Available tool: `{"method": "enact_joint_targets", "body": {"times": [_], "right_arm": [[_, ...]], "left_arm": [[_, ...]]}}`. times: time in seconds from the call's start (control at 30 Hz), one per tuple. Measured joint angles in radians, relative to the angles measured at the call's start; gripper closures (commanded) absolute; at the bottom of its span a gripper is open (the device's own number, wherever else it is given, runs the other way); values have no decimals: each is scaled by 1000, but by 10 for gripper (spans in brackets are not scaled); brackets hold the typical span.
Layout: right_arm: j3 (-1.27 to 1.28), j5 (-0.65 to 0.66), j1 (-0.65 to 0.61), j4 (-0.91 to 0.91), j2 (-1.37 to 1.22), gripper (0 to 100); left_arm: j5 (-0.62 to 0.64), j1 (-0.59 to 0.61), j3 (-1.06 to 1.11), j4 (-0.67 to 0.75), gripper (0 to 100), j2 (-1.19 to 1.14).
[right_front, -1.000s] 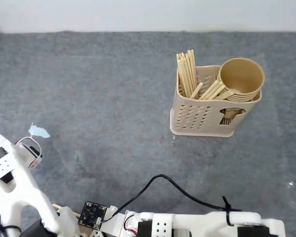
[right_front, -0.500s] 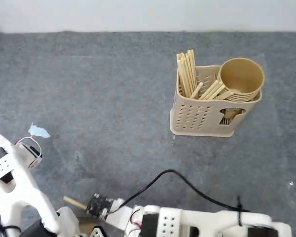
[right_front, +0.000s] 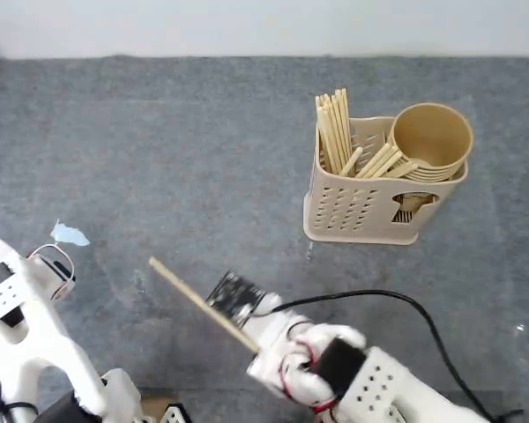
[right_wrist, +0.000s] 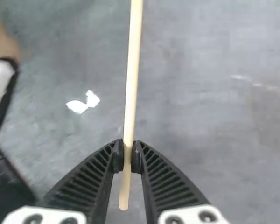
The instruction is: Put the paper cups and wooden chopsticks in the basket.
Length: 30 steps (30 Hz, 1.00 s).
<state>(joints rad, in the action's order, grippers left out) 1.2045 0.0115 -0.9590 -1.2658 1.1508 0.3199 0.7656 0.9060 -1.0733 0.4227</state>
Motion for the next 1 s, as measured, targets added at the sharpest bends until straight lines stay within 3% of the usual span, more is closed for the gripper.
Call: {"method": "enact_joint_targets", "body": {"times": [0.43, 1.0], "right_arm": [[-256, 69, 344, 68, 106, 991], [-227, 69, 686, 904, 64, 991]], "left_arm": [[0, 0, 0, 0, 833, 0], [0, 0, 0, 0, 833, 0]]}}
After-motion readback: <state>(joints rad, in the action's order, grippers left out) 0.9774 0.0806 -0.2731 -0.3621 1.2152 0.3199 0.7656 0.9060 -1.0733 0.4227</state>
